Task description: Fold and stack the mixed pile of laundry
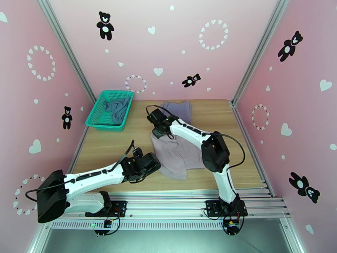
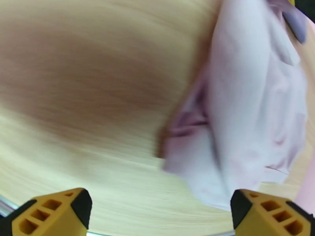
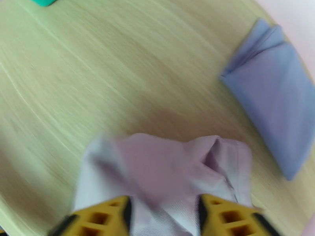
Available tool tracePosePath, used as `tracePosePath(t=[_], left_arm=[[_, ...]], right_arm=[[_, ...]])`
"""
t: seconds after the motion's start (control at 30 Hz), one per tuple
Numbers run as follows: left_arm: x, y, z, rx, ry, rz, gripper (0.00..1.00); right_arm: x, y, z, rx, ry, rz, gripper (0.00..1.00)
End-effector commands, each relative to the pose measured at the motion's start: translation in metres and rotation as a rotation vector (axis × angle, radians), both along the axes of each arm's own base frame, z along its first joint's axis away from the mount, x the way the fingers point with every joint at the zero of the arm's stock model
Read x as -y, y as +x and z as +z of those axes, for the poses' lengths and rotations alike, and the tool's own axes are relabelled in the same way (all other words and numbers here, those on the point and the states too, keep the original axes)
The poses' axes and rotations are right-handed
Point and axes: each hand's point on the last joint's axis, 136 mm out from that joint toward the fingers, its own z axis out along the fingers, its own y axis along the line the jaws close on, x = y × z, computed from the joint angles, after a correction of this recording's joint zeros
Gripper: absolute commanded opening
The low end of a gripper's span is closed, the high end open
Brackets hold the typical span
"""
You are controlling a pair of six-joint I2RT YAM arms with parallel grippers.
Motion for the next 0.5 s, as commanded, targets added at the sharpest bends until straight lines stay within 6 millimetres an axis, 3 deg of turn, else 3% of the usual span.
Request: tracePosePath(t=[0.0, 0.07, 0.17, 0.23, 0.33, 0.47], left_arm=[[-0.009, 0.008, 0.018, 0.076, 0.024, -0.011, 0.95], [0.002, 0.011, 0.032, 0.111, 0.058, -0.107, 0.89], [0.031, 0.014, 0.057, 0.166, 0.176, -0.305, 0.8], [0.055, 0.013, 0.067, 0.191, 0.286, -0.456, 0.7], [0.1, 0.004, 0.069, 0.213, 0.451, -0.69, 0.6], [0.16, -0.016, 0.047, 0.175, 0.542, -0.926, 0.58]], right_arm=[[-0.005, 0.006, 0.019, -0.001, 0.062, -0.063, 0.71], [0.005, 0.008, 0.036, 0.016, 0.078, -0.099, 0.81], [0.041, 0.011, 0.069, 0.04, 0.101, -0.201, 0.87], [0.078, 0.01, 0.09, 0.053, 0.121, -0.302, 0.88], [0.151, 0.001, 0.115, 0.069, 0.17, -0.474, 0.88], [0.252, -0.028, 0.134, 0.096, 0.214, -0.663, 0.88]])
